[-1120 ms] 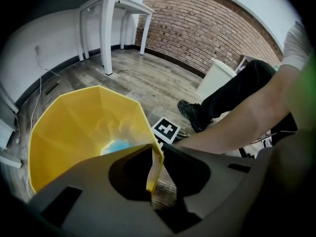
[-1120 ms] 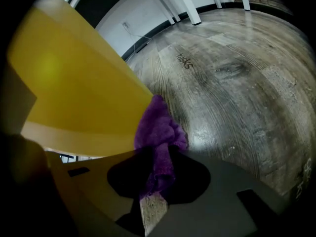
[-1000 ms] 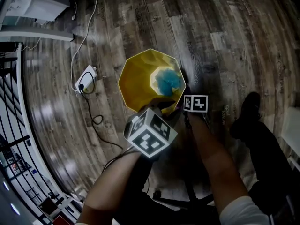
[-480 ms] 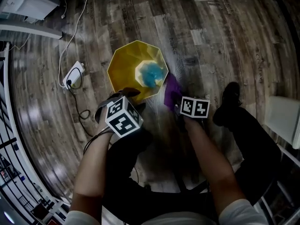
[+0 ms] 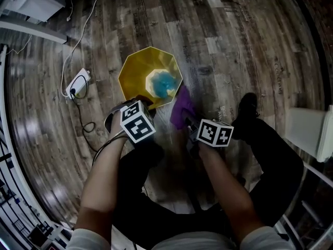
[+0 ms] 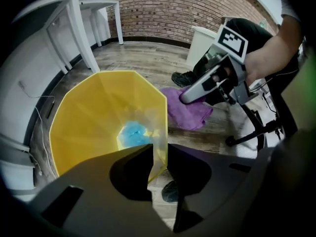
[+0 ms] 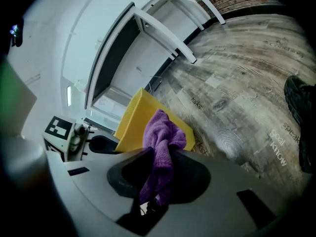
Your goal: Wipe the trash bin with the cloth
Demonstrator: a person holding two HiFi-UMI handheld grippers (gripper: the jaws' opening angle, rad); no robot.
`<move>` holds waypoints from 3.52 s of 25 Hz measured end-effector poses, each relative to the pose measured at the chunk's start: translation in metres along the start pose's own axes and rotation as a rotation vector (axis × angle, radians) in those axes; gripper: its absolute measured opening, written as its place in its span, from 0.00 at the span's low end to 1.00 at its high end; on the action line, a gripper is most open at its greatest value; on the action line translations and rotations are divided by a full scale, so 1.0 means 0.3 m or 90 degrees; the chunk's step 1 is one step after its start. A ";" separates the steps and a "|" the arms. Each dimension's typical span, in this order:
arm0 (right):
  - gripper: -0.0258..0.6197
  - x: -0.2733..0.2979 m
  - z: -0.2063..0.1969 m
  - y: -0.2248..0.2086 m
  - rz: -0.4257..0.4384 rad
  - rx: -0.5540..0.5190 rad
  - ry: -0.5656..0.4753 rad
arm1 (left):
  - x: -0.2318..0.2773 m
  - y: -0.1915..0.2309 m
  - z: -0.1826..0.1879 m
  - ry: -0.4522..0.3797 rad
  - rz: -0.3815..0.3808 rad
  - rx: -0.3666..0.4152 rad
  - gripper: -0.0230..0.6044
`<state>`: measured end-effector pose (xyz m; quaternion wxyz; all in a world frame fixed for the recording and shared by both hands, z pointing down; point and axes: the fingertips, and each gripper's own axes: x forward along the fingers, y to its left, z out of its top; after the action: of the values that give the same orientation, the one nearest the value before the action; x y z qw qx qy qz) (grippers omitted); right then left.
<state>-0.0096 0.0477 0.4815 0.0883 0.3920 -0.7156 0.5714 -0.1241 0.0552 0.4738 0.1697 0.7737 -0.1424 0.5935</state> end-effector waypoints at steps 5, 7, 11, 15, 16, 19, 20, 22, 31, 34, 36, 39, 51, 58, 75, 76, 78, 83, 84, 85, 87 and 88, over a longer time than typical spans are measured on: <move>0.18 -0.059 0.019 0.093 0.027 0.012 -0.032 | 0.003 -0.027 0.009 -0.001 -0.021 0.011 0.12; 0.18 -0.076 0.022 0.110 0.037 0.014 -0.036 | 0.004 -0.035 0.013 -0.002 -0.025 0.017 0.11; 0.18 -0.081 0.041 0.126 0.065 0.000 -0.029 | 0.007 -0.049 0.022 -0.004 -0.031 0.027 0.09; 0.18 -0.044 0.061 0.140 0.077 -0.052 -0.009 | 0.005 -0.048 0.032 -0.007 -0.033 0.034 0.09; 0.18 -0.032 0.061 0.138 0.078 -0.068 -0.001 | 0.004 -0.048 0.032 -0.008 -0.033 0.036 0.09; 0.18 -0.001 0.059 0.124 0.076 -0.102 0.017 | 0.002 -0.052 0.031 -0.010 -0.033 0.042 0.09; 0.18 0.008 0.060 0.118 0.075 -0.109 0.021 | 0.001 -0.052 0.030 -0.011 -0.032 0.045 0.09; 0.18 0.026 0.061 0.106 0.073 -0.121 0.028 | 0.001 -0.051 0.029 -0.012 -0.031 0.049 0.09; 0.18 0.120 0.035 0.009 0.045 -0.135 0.059 | -0.002 -0.048 0.036 -0.014 -0.030 0.055 0.09; 0.18 0.164 0.009 -0.034 0.030 -0.126 0.074 | 0.005 -0.056 0.029 -0.014 -0.032 0.050 0.09; 0.18 0.186 -0.013 -0.060 0.021 -0.120 0.088 | 0.004 -0.063 0.028 -0.014 -0.036 0.048 0.09; 0.18 0.218 -0.036 -0.096 0.011 -0.112 0.109 | -0.004 -0.062 0.042 -0.019 -0.034 0.047 0.09; 0.18 0.354 -0.136 -0.228 -0.032 -0.100 0.176 | -0.013 -0.066 0.055 -0.031 -0.036 0.026 0.09; 0.18 0.417 -0.171 -0.294 -0.054 -0.098 0.198 | -0.016 -0.065 0.076 -0.041 -0.036 0.009 0.09; 0.18 0.548 -0.186 -0.465 -0.130 -0.140 0.222 | -0.008 -0.076 0.126 -0.053 -0.039 -0.062 0.09; 0.18 0.553 -0.189 -0.471 -0.134 -0.145 0.224 | -0.008 -0.076 0.125 -0.053 -0.040 -0.066 0.09; 0.18 0.560 -0.192 -0.478 -0.136 -0.152 0.227 | -0.008 -0.078 0.129 -0.056 -0.044 -0.075 0.09; 0.18 0.535 -0.173 -0.472 -0.140 -0.159 0.220 | 0.001 -0.079 0.137 -0.069 -0.052 -0.109 0.09; 0.18 0.515 -0.162 -0.468 -0.141 -0.158 0.215 | 0.003 -0.081 0.142 -0.072 -0.052 -0.115 0.09; 0.18 0.493 -0.149 -0.465 -0.140 -0.152 0.208 | 0.005 -0.080 0.149 -0.075 -0.051 -0.118 0.09; 0.18 0.446 -0.126 -0.457 -0.137 -0.134 0.191 | 0.010 -0.077 0.166 -0.082 -0.047 -0.126 0.09; 0.18 0.422 -0.116 -0.451 -0.136 -0.126 0.183 | 0.012 -0.076 0.175 -0.086 -0.047 -0.131 0.09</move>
<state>-0.0170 0.0149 0.6670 0.2877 0.3694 -0.7026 0.5359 -0.0677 0.0530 0.4625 0.2602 0.7949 -0.1854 0.5158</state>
